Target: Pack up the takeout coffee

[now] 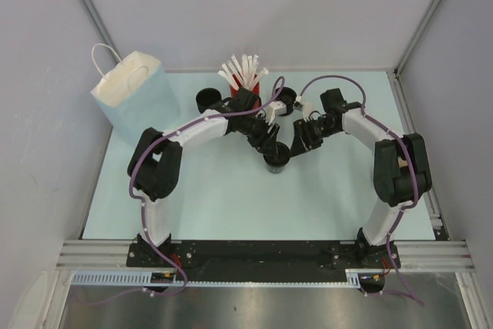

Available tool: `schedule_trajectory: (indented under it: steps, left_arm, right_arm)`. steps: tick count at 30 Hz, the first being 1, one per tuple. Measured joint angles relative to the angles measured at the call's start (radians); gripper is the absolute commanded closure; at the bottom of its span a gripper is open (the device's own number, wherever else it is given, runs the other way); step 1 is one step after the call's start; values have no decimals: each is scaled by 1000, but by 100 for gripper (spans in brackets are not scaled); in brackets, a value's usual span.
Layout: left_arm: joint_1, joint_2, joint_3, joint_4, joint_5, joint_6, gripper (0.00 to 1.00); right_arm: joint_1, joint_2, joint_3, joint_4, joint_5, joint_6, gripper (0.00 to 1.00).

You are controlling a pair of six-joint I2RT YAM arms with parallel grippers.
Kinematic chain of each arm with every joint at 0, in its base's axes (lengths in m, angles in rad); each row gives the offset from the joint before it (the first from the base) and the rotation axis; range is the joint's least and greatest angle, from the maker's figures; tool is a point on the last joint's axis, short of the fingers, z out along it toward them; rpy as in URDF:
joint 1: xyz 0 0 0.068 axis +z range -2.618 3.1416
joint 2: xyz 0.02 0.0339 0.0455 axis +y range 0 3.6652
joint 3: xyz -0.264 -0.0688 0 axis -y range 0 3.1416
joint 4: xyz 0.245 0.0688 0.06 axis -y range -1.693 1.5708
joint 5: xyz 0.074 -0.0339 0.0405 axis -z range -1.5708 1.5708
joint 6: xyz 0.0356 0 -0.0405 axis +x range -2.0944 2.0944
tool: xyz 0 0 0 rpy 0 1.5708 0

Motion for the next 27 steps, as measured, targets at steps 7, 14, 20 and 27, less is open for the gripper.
schedule_trajectory:
  steps: [7, 14, 20, 27]
  left_arm:
    - [1, -2, -4, 3, 0, 0, 57]
    - [1, -2, -3, 5, 0, -3, 57]
    - [1, -1, -2, 5, 0, -5, 57]
    - [1, -2, -2, 3, 1, -6, 57]
  right_arm:
    - [19, -29, -8, 13, 56, 9, 45]
    - [-23, -35, -9, 24, 14, 18, 43]
    - [-58, -34, -7, 29, -72, 60, 42]
    - [17, -13, -4, 68, -108, 123, 40]
